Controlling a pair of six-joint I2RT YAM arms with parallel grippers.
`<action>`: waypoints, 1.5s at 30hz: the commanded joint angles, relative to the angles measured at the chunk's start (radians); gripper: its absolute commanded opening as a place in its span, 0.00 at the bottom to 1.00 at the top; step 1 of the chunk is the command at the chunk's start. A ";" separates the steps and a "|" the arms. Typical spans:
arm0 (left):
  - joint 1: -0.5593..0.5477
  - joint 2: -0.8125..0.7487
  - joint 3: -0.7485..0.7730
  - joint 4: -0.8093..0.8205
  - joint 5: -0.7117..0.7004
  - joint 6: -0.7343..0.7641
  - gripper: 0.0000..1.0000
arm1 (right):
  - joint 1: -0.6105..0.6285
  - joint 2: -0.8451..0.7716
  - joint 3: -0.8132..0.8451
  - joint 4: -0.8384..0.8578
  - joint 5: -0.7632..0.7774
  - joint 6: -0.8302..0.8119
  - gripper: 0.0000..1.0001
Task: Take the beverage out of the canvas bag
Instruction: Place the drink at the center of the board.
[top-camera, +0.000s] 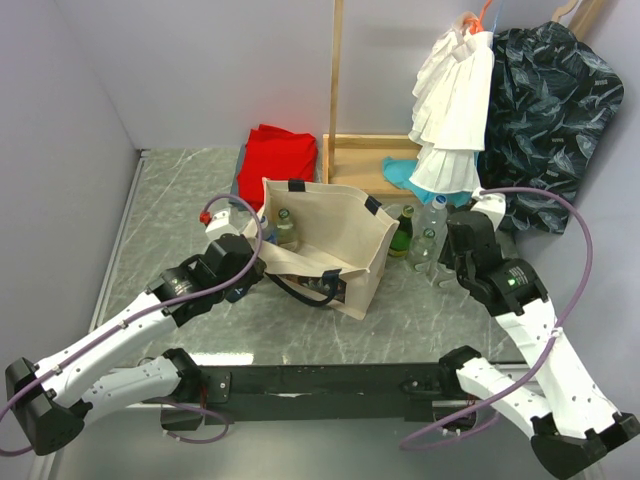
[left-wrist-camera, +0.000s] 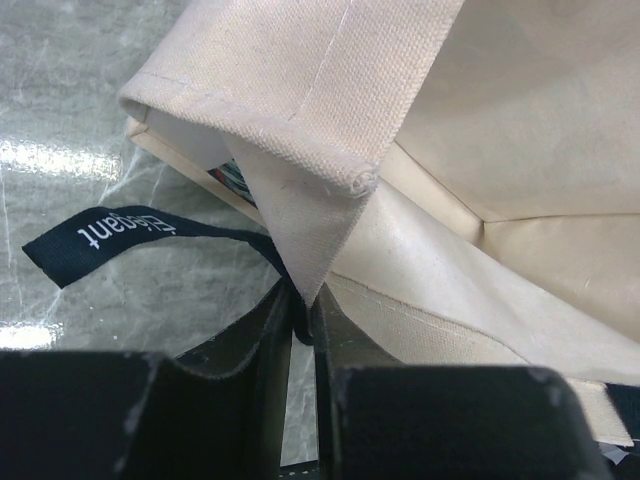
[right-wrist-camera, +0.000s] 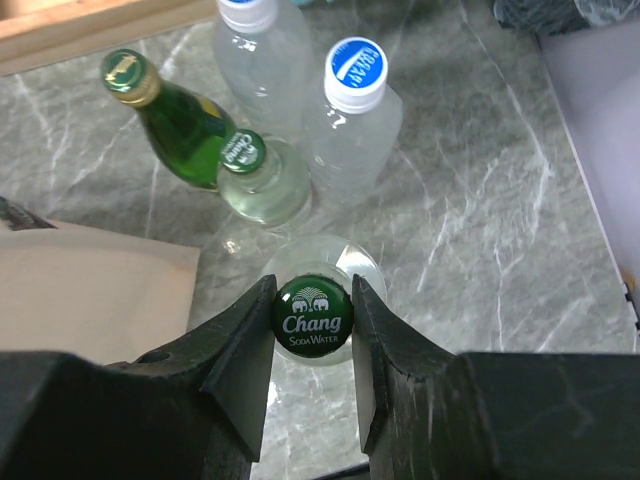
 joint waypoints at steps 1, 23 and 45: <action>-0.004 -0.007 0.012 0.015 0.032 0.016 0.18 | -0.038 -0.054 0.008 0.180 0.031 -0.007 0.00; -0.004 0.013 0.023 0.019 0.035 0.021 0.17 | -0.179 -0.099 -0.197 0.378 0.040 0.028 0.00; -0.004 0.000 0.029 -0.006 0.015 0.024 0.18 | -0.205 0.029 -0.257 0.476 0.065 0.059 0.00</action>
